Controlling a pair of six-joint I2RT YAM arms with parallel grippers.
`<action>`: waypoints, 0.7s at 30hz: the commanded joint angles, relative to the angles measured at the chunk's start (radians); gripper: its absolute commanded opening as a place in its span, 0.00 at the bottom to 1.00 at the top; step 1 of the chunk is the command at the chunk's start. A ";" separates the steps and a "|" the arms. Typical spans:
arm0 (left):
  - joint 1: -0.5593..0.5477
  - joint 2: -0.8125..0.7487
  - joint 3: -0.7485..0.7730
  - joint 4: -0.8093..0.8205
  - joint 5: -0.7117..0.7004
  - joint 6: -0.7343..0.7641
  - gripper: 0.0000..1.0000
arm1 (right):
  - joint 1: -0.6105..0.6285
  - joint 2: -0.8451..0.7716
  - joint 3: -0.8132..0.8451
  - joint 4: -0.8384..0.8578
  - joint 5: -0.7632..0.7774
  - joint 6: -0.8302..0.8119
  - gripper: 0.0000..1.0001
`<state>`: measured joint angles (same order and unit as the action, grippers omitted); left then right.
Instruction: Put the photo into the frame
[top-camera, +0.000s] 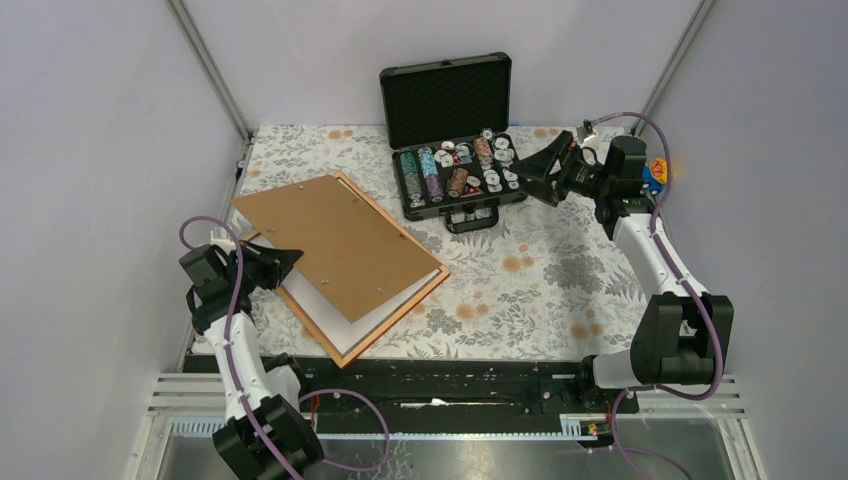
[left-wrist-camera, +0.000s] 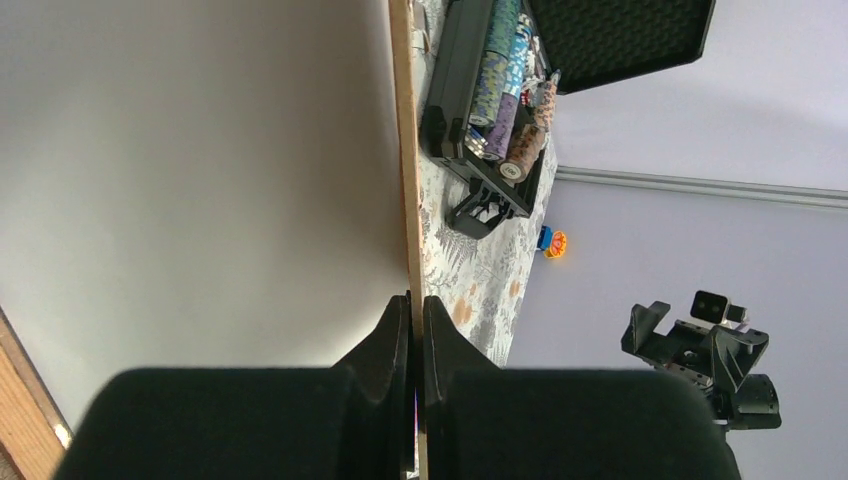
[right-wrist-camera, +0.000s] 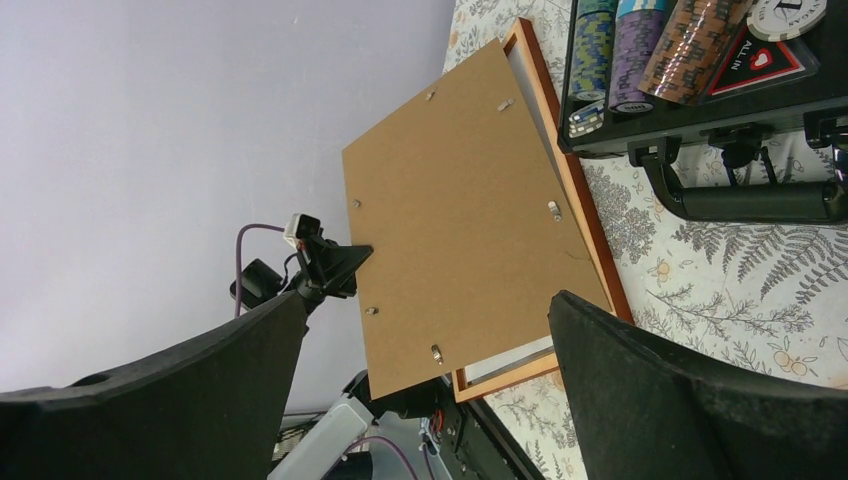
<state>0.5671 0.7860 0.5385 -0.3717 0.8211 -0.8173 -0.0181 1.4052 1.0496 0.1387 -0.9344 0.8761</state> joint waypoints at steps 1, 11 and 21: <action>0.015 0.011 0.004 0.070 0.017 0.039 0.00 | 0.007 -0.016 0.018 0.001 -0.003 -0.028 1.00; 0.010 0.027 0.081 -0.089 0.004 0.107 0.00 | 0.013 0.001 0.020 0.001 -0.004 -0.034 1.00; 0.001 0.070 0.130 -0.079 0.008 0.121 0.00 | 0.013 0.003 0.013 0.001 -0.001 -0.041 1.00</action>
<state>0.5701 0.8471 0.6312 -0.5232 0.8154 -0.7258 -0.0132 1.4082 1.0496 0.1387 -0.9344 0.8581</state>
